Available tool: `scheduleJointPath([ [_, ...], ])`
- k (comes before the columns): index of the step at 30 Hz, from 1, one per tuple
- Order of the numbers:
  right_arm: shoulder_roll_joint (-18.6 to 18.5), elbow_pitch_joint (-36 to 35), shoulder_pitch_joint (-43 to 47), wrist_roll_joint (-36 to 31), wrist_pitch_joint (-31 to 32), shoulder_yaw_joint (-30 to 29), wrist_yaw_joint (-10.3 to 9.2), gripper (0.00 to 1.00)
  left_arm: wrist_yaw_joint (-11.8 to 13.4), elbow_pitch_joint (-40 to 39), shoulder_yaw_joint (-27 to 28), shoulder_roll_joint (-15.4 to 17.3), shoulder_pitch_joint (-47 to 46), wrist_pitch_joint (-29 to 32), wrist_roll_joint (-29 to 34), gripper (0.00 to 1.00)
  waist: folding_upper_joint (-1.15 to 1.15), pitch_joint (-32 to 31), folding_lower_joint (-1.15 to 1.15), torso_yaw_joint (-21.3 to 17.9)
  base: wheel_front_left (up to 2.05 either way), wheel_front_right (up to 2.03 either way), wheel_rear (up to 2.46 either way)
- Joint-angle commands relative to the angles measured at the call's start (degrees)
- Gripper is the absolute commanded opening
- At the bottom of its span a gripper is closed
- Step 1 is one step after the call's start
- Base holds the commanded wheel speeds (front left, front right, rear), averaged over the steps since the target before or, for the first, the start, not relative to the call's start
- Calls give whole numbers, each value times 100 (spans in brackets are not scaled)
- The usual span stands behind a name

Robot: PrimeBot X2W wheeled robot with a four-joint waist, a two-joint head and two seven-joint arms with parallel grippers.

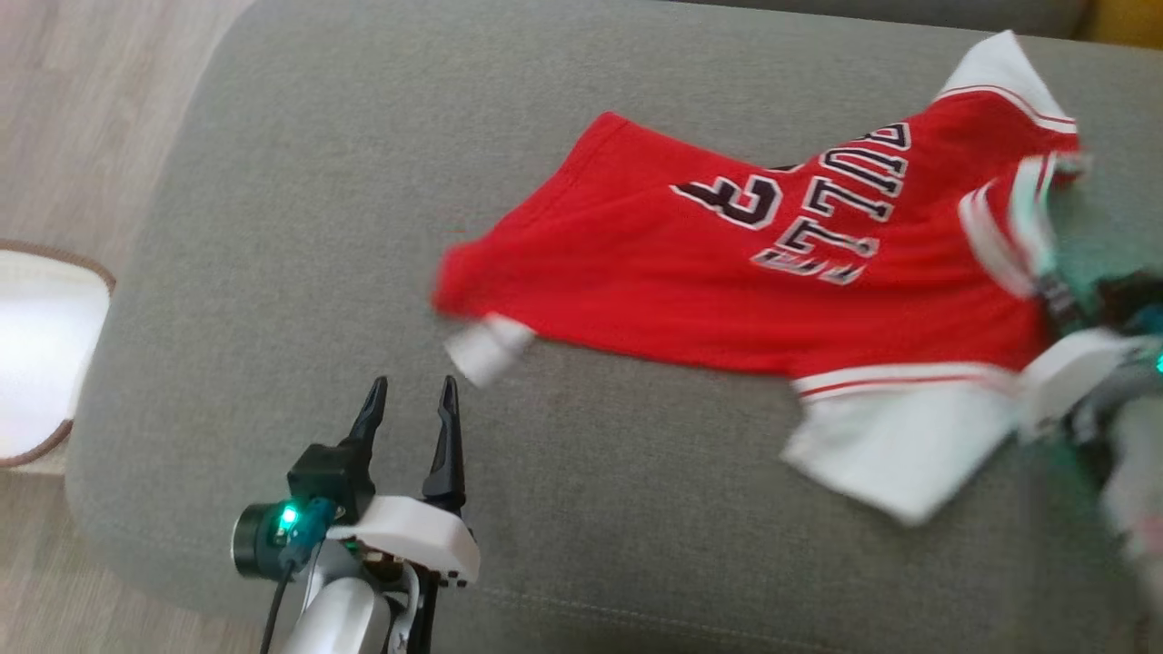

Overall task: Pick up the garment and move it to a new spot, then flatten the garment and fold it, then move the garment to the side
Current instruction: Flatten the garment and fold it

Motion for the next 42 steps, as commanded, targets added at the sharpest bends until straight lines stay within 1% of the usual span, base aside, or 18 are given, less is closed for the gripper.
scheduleJointPath([
  [1,-364,-44,-364,-203,-56,-67,36,0,-12,-165,127,47,-187,-31,42,100,0,36,0,89,0,0,0],
  [2,-474,-20,-462,-321,-66,-136,36,0,-14,-165,118,47,-187,-31,40,100,0,38,0,106,0,0,0],
  [3,-474,-20,-462,-321,-66,-136,36,0,-14,-165,118,47,-187,-31,40,100,0,38,0,106,0,0,0],
  [4,-574,-2,-546,-460,-75,-201,36,0,-13,-164,109,47,-185,-31,38,100,0,37,0,119,0,0,0],
  [5,-654,16,-615,-564,-86,-340,36,0,-11,-160,102,47,-182,-31,34,100,0,32,0,127,0,0,0],
  [6,-710,20,-673,-643,-100,-530,36,35,-7,-152,93,47,-177,-31,31,100,0,18,0,132,0,0,0],
  [7,-717,10,-706,-719,-117,-701,36,100,-1,-143,86,47,-171,-31,26,100,0,-4,0,129,0,0,0],
  [9,-588,-93,-733,-803,-157,-1026,36,100,18,-124,88,47,-157,-31,21,100,0,-73,0,98,0,0,0],
  [12,-139,-500,-645,-822,-182,-1264,36,100,44,-115,144,47,-128,-31,24,100,0,-188,0,-11,0,0,0],
  [17,728,-1570,103,-461,-185,-1237,36,100,72,-106,324,47,-42,-31,70,100,0,-414,0,-272,0,0,0],
  [19,992,-1930,498,-275,-186,-1164,36,100,74,-93,412,47,15,-31,99,100,0,-506,0,-390,0,0,0],
  [21,1176,-2216,898,-130,-186,-1057,36,100,82,-89,509,47,75,-31,140,100,0,-583,0,-512,0,0,0],
  [26,1398,-2660,1675,85,-187,-883,36,100,68,-39,729,47,280,-31,328,100,0,-770,0,-770,0,0,0],
  [30,1487,-2926,2113,171,-187,-768,36,100,16,18,912,47,490,-31,394,100,0,-944,0,-890,0,0,0],
  [33,1522,-3114,2374,325,-187,-805,36,100,-26,44,1004,47,615,-31,448,100,0,-1032,0,-949,0,0,0],
  [38,1534,-3263,2593,628,-187,-612,36,100,-56,58,1096,47,686,-31,448,100,0,-1067,0,-991,0,0,0],
  [42,1535,-3302,2573,710,-187,-467,36,100,-87,35,1097,47,660,-31,425,100,0,-977,0,-1027,0,0,0],
])
